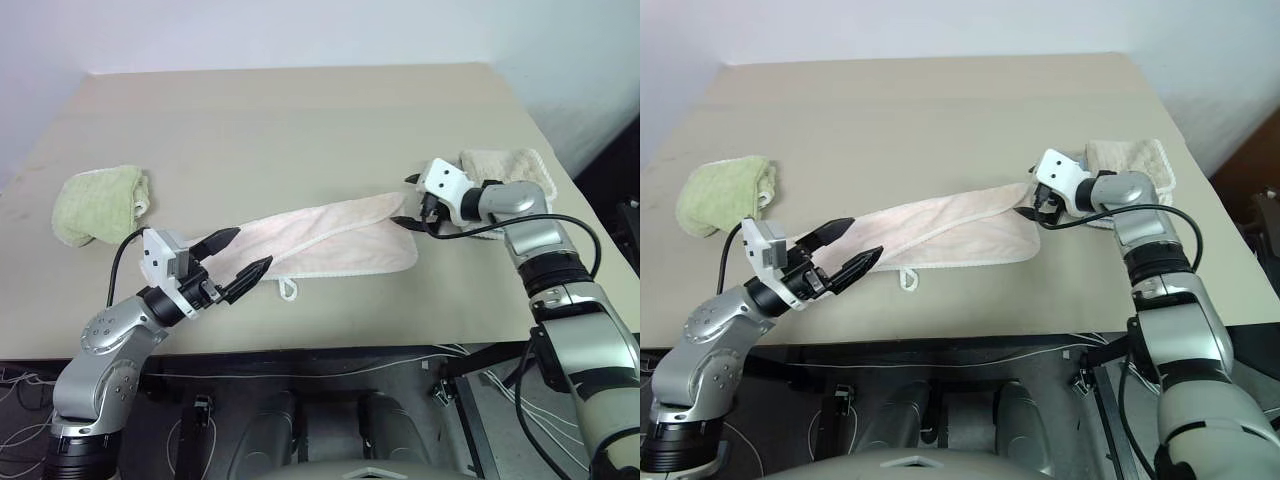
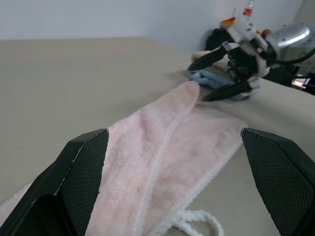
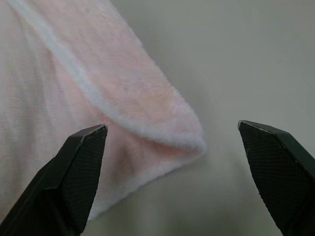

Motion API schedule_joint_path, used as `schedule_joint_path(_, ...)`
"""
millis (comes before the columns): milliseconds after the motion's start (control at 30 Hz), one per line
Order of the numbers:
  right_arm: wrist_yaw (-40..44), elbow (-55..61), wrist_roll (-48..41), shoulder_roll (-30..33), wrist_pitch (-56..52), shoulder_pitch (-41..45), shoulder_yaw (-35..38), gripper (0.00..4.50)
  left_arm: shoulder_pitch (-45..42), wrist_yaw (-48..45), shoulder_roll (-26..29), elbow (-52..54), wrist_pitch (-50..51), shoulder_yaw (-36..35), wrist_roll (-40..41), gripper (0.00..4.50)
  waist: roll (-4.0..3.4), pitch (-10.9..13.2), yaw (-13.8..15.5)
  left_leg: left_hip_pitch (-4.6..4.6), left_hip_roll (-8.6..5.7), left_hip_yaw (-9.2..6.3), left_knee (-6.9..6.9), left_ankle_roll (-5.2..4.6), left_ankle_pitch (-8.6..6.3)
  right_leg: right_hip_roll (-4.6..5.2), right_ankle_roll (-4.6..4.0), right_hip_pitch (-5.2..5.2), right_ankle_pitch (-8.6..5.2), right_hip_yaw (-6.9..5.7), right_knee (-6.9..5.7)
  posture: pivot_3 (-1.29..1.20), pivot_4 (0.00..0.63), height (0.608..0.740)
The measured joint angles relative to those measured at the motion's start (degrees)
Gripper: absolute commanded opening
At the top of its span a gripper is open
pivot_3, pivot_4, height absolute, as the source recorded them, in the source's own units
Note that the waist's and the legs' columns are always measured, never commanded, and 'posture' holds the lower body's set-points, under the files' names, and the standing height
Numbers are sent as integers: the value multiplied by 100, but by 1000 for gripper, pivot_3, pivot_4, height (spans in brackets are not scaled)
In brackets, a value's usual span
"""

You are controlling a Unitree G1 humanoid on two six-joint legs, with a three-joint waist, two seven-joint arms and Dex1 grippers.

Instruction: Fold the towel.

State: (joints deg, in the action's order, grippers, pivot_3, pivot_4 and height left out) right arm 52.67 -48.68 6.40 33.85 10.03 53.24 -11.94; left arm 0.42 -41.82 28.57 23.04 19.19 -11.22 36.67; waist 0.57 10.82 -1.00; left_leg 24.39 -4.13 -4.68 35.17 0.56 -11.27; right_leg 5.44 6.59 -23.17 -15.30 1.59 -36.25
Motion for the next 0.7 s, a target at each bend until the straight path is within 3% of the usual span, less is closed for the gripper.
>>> schedule_joint_path(233, -644, -967, 382, -250, 576, 480, -78, 4490, -6, 174, 56, 95, 169, 17, 4, 4500, -1, 1, -2, 0, 0, -1, -2, 3, 2, -3, 0, -1, 0, 0, 0, 0, 150, 740)
schedule_joint_path(333, -731, -1137, 408, -311, 819, 574, -73, 3914, 64, 193, 71, 146, 170, 12, 4, 4500, -1, 1, -6, 0, 0, -2, -2, 3, 2, -4, 0, -1, 0, 0, 0, 0, 150, 740)
schedule_joint_path(700, -723, -1365, 470, -352, 1553, 573, -74, 152, 351, -32, 72, 118, -125, -6, -118, 4500, -2, 1, -10, -2, 1, -3, -2, 7, 4, -5, 0, -1, 0, 0, -3, 0, 150, 740)
